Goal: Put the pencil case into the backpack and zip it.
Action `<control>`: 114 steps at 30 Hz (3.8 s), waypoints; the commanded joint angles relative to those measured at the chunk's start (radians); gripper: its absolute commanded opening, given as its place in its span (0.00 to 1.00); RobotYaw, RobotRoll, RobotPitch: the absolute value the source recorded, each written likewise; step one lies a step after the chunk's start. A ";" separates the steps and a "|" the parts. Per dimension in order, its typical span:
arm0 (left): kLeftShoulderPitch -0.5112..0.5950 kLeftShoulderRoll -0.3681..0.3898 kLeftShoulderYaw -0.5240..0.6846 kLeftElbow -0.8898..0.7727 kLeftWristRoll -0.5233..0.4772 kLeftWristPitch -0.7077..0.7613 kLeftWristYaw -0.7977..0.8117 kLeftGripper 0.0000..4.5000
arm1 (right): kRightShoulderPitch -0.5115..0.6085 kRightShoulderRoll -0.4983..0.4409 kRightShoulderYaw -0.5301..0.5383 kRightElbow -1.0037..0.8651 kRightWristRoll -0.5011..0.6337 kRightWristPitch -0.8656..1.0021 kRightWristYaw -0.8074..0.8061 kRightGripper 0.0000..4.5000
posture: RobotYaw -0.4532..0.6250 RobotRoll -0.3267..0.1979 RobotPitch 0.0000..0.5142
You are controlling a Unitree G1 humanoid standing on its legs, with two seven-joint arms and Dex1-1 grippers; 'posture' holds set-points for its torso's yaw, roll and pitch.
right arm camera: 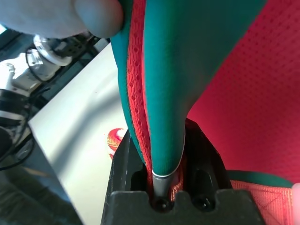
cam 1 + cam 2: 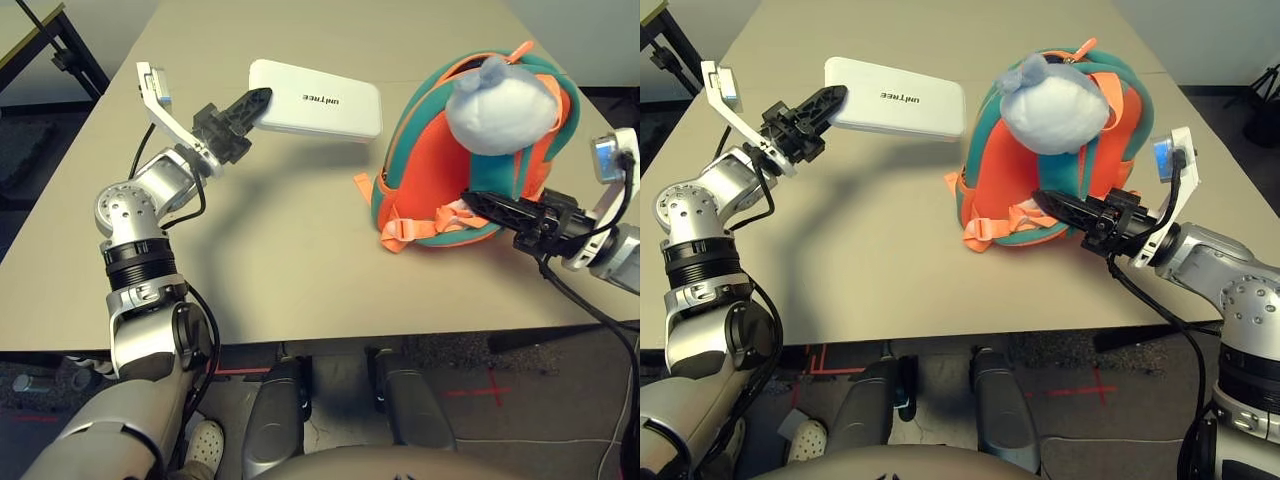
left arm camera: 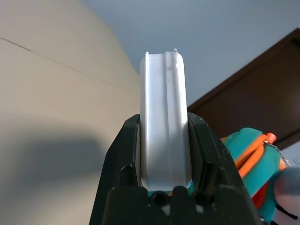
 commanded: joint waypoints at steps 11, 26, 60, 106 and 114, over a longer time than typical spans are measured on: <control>-0.155 0.189 -0.041 -0.056 -0.025 0.039 -0.261 0.30 | -0.016 0.045 0.081 0.063 -0.148 -0.087 -0.051 0.18 | 0.26 0.62 0.29; -0.134 0.211 -0.237 -0.102 0.098 -0.007 -0.439 0.30 | -0.050 0.076 0.120 0.137 -0.214 -0.119 -0.045 0.18 | 0.28 0.62 0.29; -0.194 -0.168 -0.485 0.213 0.585 -0.433 -0.423 0.46 | -0.075 0.123 0.160 0.172 -0.294 -0.172 -0.008 0.18 | 0.27 0.62 0.27; -0.168 -0.286 -0.533 0.255 0.621 -0.381 -0.398 0.00 | -0.069 0.128 0.165 0.197 -0.336 -0.206 0.002 0.18 | 0.26 0.62 0.25; -0.151 -0.190 -0.356 0.008 0.431 -0.172 -0.386 0.22 | -0.068 0.125 0.162 0.196 -0.338 -0.208 -0.001 0.18 | 0.26 0.62 0.25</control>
